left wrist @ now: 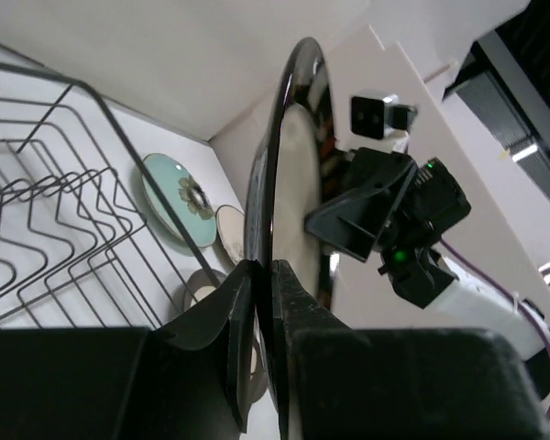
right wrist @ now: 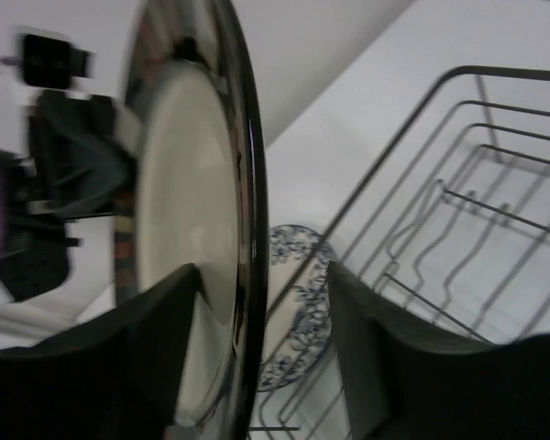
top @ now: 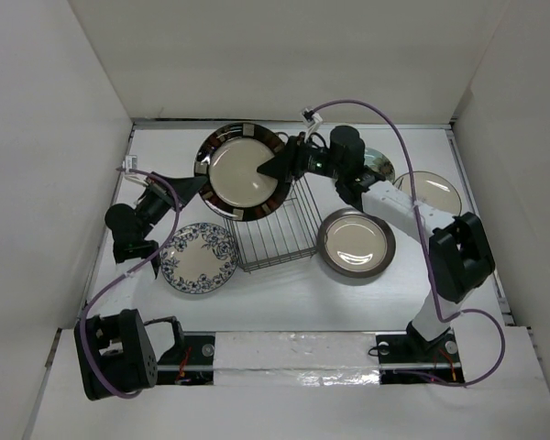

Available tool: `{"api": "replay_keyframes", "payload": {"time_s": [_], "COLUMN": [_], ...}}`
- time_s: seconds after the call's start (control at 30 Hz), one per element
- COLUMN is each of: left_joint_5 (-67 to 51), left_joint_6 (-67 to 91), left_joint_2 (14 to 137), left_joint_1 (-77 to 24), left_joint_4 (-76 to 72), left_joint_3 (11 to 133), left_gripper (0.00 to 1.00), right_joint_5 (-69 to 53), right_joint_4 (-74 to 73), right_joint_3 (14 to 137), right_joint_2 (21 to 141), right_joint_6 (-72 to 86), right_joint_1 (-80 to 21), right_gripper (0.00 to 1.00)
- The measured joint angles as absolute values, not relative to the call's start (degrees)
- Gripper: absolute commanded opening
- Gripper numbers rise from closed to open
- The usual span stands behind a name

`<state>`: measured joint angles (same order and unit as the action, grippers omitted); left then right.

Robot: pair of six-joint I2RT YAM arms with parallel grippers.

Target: Load the plates into the dish rack

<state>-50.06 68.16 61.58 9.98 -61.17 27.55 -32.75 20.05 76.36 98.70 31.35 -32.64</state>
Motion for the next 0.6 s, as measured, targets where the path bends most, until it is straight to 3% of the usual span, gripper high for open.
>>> {"api": "replay_keyframes", "payload": {"time_s": [0.07, 0.1, 0.2, 0.3, 0.33, 0.37, 0.4, 0.43, 0.6], "left_joint_5": [-49.8, -49.5, -49.1, -48.6, -48.5, -48.5, -48.4, -48.1, -47.6], "left_joint_6": [67.9, 68.2, 65.4, 62.0, 61.3, 60.9, 60.3, 59.9, 57.7], "left_joint_2": [62.8, 63.2, 63.0, 61.7, 61.2, 60.9, 60.6, 60.1, 56.7], "left_joint_1": [10.5, 10.7, 10.7, 10.5, 10.5, 10.5, 10.3, 9.9, 9.1], "left_joint_4": [-60.5, -59.9, -58.7, -56.1, -54.8, -53.8, -52.8, -51.8, -47.2], "left_joint_3": [27.0, 26.9, 26.8, 26.8, 26.8, 26.8, 26.8, 26.8, 27.5], "left_gripper": [0.0, 0.0, 0.0, 0.02, 0.09, 0.24, 0.24, 0.35, 0.52], "right_joint_5": [-34.9, -35.1, -33.6, -32.4, -32.2, -31.5, -31.3, -30.7, -26.9], "right_joint_4": [21.2, 21.9, 22.3, 21.6, 21.5, 21.3, 21.2, 21.0, 18.0], "right_joint_3": [76.3, 76.3, 76.0, 75.4, 75.1, 74.8, 74.7, 74.5, 74.4], "right_joint_2": [98.7, 98.5, 98.1, 97.8, 97.6, 97.1, 97.0, 96.5, 94.1], "right_joint_6": [32.6, 32.5, 33.8, 34.1, 34.2, 34.2, 34.2, 33.9, 33.0], "right_joint_1": [-32.4, -32.3, -32.3, -32.5, -32.6, -32.8, -32.9, -33.2, -34.5], "right_gripper": [0.32, 0.17, 0.0, 0.0, 0.0, 0.0, 0.0, 0.0, 0.0]}}
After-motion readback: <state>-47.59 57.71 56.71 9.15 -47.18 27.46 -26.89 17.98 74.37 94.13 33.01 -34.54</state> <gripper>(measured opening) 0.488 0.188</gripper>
